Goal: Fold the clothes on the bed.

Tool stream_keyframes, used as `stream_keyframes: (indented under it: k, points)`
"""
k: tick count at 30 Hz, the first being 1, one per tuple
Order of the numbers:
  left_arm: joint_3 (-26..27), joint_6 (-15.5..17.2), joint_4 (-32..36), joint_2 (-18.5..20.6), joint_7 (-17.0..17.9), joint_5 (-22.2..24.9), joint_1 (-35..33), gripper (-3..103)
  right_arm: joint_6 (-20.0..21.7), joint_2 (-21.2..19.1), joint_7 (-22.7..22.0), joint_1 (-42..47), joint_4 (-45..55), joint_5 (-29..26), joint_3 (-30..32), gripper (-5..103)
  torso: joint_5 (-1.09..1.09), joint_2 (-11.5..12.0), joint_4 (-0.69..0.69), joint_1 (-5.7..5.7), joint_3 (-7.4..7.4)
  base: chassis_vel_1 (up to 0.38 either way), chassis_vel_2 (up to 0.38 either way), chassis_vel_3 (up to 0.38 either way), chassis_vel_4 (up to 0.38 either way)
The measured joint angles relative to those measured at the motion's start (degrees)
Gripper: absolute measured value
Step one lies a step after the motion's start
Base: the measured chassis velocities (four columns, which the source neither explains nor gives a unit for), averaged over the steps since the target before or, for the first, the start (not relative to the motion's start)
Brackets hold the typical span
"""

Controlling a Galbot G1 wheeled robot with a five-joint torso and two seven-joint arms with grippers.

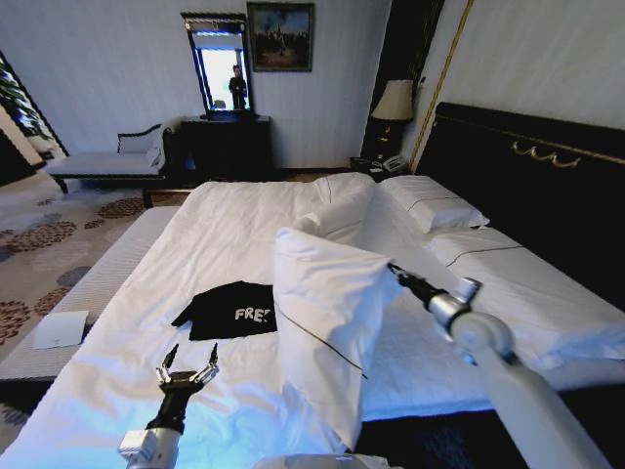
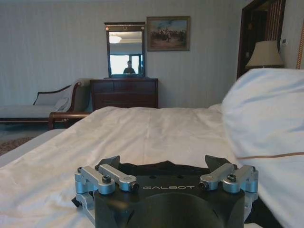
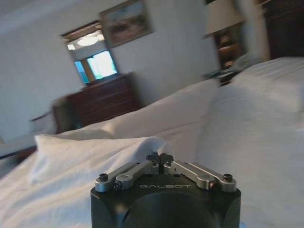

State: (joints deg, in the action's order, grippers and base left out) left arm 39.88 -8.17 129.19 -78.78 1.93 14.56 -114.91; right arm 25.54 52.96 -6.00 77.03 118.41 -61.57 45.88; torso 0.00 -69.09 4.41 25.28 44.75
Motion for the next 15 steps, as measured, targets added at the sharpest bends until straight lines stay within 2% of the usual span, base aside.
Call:
stream_keyframes:
  k: [2,4,7,9,10,14,15]
  points:
    - [0.3,-0.1,-0.1,0.3,0.0,0.6,0.1,100,0.6,1.3,-1.0,3.7,2.2,0.7,4.3,0,0.02,0.0,0.0,0.0,0.0,0.0,0.0,0.0,0.0]
    - [0.8,-0.1,-0.3,0.8,-0.1,1.6,0.2,100,1.1,4.4,-1.6,10.6,5.1,2.4,10.3,0,0.0,0.0,0.01,0.0,0.0,0.0,0.0,0.0,0.0]
    - [1.3,-0.2,-0.6,1.3,-0.2,2.2,0.3,100,1.1,6.8,-1.6,14.3,6.2,4.0,13.6,0,0.02,0.0,0.02,0.0,0.0,0.0,0.0,0.0,0.0]
    - [2.0,-0.2,-1.2,2.1,-0.4,3.3,0.6,100,0.5,12.4,-1.4,19.4,6.9,6.8,19.4,0,0.0,0.0,0.02,-0.01,-0.01,0.0,0.0,0.0,0.0]
    - [2.0,-0.2,-1.2,2.1,-0.4,3.3,0.6,100,0.5,12.4,-1.4,19.4,6.9,6.8,19.4,0,0.0,0.0,0.02,-0.01,-0.01,0.0,0.0,0.0,0.0]
    - [1.9,-0.3,-1.6,2.4,-0.5,4.2,1.0,100,-1.7,20.6,-1.3,22.5,4.4,10.3,27.0,0,0.0,0.0,0.01,-0.01,0.0,0.0,0.0,0.0,0.0]
    - [1.9,-0.3,-1.6,2.4,-0.5,4.2,1.0,100,-1.7,20.6,-1.3,22.5,4.4,10.3,27.0,0,0.0,0.0,0.01,-0.01,0.0,0.0,0.0,0.0,0.0]
